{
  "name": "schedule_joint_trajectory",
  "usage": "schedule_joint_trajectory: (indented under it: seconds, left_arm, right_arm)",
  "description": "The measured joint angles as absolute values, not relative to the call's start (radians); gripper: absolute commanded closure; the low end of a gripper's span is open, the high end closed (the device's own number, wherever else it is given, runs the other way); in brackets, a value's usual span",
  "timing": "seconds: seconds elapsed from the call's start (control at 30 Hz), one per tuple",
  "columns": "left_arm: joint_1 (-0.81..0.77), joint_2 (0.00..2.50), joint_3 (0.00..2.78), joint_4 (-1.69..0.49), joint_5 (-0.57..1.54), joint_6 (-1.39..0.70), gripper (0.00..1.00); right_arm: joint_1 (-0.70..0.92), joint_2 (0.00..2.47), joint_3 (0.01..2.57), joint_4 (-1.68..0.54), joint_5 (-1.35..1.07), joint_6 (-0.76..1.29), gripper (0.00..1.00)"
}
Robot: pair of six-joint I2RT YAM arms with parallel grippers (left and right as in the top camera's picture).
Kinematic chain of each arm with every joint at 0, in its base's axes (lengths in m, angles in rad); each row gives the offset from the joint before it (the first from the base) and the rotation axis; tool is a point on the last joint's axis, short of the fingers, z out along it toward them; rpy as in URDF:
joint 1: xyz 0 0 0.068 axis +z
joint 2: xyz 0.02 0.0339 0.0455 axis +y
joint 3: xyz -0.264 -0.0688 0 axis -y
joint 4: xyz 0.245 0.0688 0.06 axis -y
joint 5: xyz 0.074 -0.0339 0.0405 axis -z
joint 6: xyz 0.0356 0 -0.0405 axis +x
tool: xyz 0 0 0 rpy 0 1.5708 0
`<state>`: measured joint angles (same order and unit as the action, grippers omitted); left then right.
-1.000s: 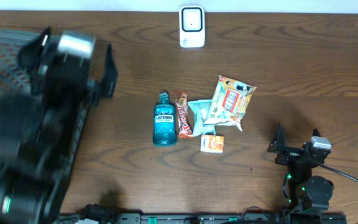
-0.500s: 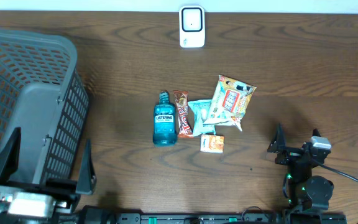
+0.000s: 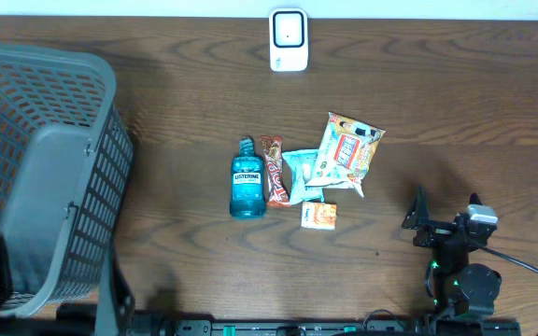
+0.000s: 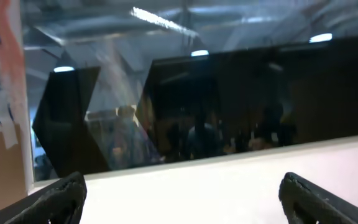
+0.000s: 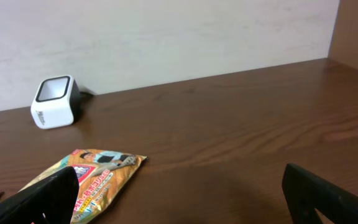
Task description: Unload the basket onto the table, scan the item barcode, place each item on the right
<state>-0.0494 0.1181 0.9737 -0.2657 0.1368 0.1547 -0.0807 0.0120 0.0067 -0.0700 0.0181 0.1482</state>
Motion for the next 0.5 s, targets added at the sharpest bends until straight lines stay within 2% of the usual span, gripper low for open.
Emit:
schedule_joint_trajectory:
  seconds: [0.37, 0.5]
  left_arm:
    - [-0.028, 0.005, 0.971, -0.381, 0.136, 0.131, 0.02]
    - [-0.028, 0.004, 0.97, -0.307, 0.136, 0.133, 0.02]
  right_arm:
    - [-0.081, 0.012, 0.007, -0.07, 0.018, 0.149, 0.01]
    - [-0.081, 0.012, 0.007, -0.07, 0.018, 0.149, 0.01]
